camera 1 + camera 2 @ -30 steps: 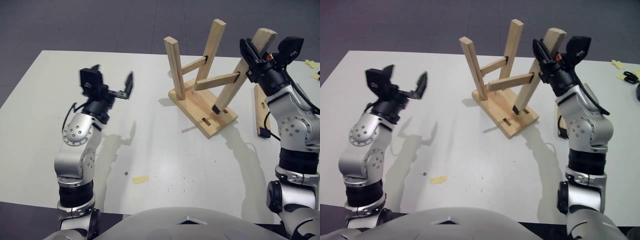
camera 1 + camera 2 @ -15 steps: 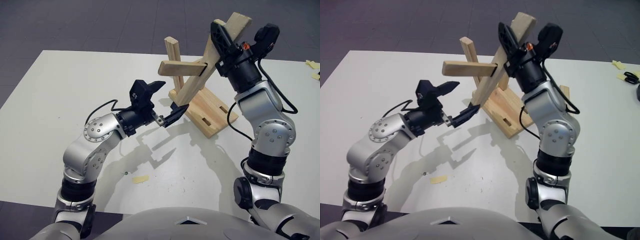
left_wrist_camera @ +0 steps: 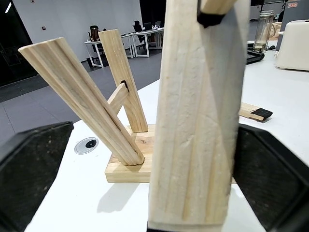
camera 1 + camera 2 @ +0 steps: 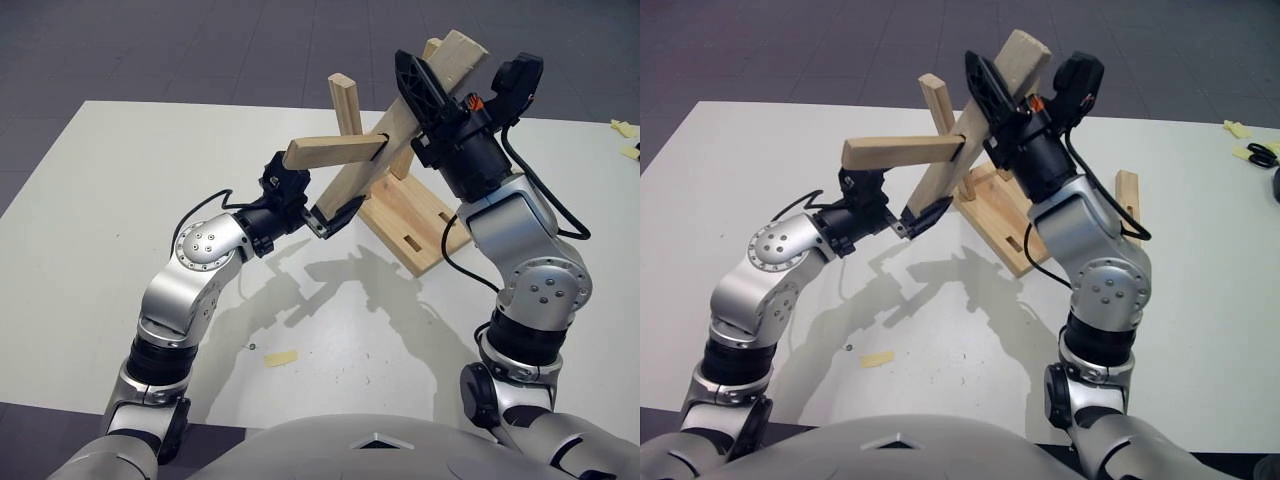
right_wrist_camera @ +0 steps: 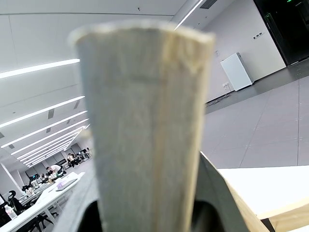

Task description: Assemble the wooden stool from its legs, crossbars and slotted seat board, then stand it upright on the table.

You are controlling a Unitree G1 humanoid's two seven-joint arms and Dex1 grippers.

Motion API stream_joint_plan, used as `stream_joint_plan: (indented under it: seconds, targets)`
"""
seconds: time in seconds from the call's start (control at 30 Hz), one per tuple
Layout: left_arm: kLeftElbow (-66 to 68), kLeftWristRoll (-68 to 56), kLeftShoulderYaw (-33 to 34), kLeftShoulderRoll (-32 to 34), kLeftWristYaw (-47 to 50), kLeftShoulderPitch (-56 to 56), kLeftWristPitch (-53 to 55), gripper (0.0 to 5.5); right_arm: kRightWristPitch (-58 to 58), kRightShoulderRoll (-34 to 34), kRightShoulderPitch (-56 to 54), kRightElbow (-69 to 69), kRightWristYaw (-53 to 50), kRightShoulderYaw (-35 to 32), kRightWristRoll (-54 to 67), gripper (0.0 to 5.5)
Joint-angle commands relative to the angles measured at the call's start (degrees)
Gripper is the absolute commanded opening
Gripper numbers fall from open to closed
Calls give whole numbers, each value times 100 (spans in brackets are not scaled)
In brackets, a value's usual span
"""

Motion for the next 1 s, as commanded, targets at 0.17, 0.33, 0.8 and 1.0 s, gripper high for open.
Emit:
stream_joint_plan:
  seconds: [0.17,0.33,0.8,1.0]
  targets:
    - [107,141,85,25,-14,-89,-95,540,-78,-318,-22,144,149,-260,29,101]
    - [-43,-39,404,69,-1,182,52,540,-585,-1138,-411,1162,914,-853,-774,101]
    - [-302,-140,678,388,-141,893,219,540,-1729,-2453,96,2940,3849,-753,-2745,101]
    - [-293,-139,691,418,-143,939,209,540,-1556,-2588,371,2881,4241,-829,-2780,101]
